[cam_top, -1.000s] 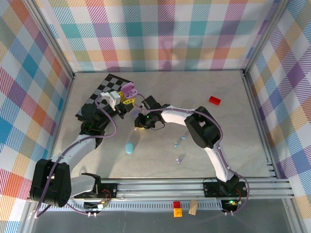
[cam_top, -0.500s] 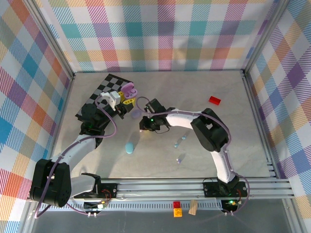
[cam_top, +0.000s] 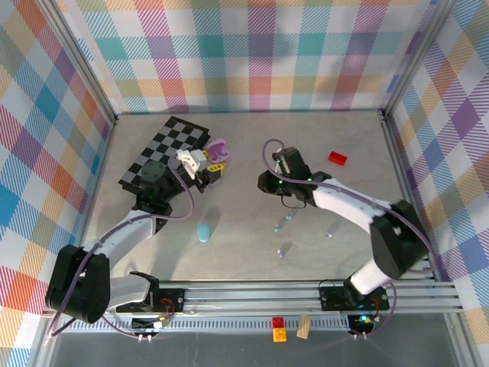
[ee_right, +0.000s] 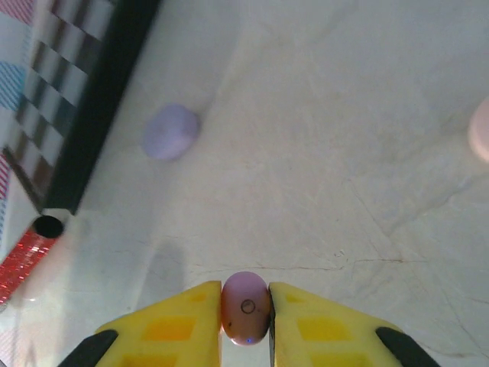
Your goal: Insert wireless bluetooth earbuds into charging case
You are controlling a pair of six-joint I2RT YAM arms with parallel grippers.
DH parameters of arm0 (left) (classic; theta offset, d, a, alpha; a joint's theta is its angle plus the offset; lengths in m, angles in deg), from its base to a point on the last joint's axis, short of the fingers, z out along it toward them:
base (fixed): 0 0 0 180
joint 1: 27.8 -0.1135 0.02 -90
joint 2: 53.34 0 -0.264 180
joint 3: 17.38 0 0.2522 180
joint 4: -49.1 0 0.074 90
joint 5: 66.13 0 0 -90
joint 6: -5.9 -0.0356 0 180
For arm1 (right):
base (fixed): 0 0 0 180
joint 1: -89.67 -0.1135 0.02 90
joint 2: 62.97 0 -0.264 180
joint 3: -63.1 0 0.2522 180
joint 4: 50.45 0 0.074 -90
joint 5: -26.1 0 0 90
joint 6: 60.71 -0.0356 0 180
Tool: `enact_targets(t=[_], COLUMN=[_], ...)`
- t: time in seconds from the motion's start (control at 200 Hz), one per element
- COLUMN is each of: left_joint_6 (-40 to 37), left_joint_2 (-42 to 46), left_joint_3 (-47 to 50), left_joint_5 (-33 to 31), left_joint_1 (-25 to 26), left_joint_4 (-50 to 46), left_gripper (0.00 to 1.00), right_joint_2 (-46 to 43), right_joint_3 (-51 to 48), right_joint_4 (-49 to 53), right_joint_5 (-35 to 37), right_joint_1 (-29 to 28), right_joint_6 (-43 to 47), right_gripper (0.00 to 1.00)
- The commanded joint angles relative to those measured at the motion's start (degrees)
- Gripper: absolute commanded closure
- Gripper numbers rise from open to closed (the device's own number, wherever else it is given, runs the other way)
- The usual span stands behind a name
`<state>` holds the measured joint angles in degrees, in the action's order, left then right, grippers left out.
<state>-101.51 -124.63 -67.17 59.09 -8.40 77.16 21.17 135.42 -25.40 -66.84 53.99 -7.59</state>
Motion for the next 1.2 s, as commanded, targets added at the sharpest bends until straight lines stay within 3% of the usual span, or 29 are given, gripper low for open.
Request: enact_targets(t=[0.0, 0.24, 0.555, 1.195], left_joint_6=[-5.1, -6.6, -8.8, -10.8], left_joint_2=[-2.7, -10.9, -17.0, -17.1], left_joint_3=[-2.4, -6.1, -10.5, -10.8], left_joint_5=[-3.2, -7.3, -8.9, -8.5], left_joint_1=[2.5, 10.1, 16.0, 18.7], left_joint_4=[-2.2, 0.1, -1.2, -3.6], left_gripper=[0.64, 0.64, 0.65, 0.65], right_joint_2=[-7.0, -13.7, -12.0, -7.5], right_joint_3=[0.4, 5.6, 9.4, 9.3], right_joint_4=[7.6, 12.8, 12.8, 9.8], right_joint_5=[3.7, 2.3, 0.0, -5.8], right_joint_1=[0.0, -0.1, -0.1, -0.3], right_joint_6=[5.1, 8.5, 10.6, 9.2], right_gripper=[0.80, 0.79, 0.79, 0.79])
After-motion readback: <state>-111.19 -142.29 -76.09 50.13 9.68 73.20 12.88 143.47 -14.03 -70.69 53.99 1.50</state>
